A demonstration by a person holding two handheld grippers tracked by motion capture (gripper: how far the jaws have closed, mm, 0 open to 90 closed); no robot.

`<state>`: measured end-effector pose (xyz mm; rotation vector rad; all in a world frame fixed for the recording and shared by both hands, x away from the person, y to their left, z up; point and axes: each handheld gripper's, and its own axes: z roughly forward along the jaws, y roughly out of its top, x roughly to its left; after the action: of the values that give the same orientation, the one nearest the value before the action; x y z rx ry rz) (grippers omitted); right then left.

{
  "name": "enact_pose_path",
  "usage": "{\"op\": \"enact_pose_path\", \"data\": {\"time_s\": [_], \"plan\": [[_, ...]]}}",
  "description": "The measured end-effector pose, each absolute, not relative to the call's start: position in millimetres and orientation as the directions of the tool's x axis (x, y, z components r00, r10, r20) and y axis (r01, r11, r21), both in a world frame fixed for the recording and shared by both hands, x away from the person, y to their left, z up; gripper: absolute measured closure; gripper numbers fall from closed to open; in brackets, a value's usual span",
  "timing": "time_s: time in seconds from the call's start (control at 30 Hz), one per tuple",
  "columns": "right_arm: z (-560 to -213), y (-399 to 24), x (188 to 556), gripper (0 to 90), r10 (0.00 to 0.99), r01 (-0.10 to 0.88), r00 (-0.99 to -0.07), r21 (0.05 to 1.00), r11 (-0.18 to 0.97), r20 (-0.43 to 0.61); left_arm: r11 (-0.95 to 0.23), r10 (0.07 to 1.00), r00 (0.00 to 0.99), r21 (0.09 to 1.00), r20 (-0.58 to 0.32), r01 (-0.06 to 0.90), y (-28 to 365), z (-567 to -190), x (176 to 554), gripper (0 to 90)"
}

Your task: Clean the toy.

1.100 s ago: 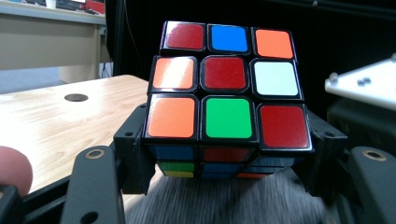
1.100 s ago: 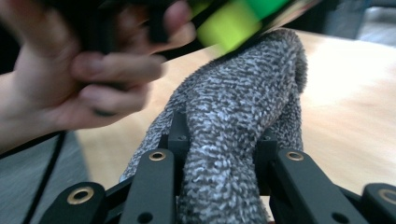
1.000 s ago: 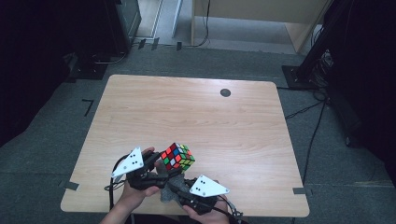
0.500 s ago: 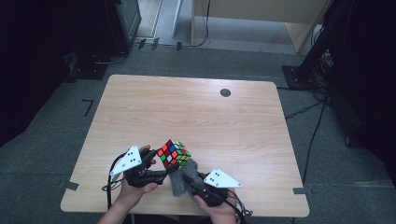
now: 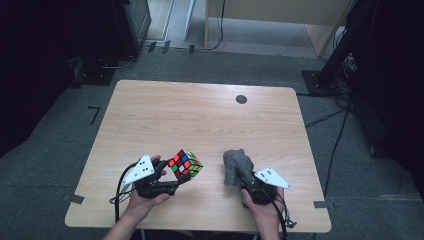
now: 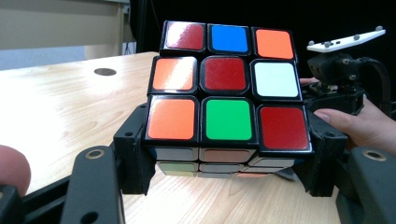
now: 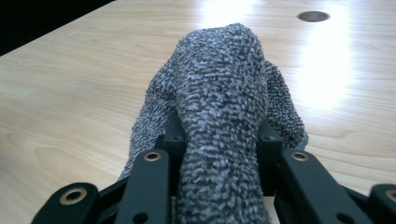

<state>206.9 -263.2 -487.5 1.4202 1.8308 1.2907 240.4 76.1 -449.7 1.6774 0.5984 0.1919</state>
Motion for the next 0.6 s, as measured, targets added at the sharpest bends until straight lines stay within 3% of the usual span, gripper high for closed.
{"op": "enact_pose_path", "data": {"time_s": [0.3,0.6], "plan": [[-498,-269,213,61.7,0.918,0.529,-0.346,0.848,0.021,0.194,-0.092,0.491,0.843,0.95,-0.219,0.3,79,-453,245,34.0],[-492,-266,214,35.7,0.915,0.526,-0.369,0.848,0.062,0.162,-0.112,0.494,0.842,0.945,-0.216,0.308,79,-455,247,34.0]]}}
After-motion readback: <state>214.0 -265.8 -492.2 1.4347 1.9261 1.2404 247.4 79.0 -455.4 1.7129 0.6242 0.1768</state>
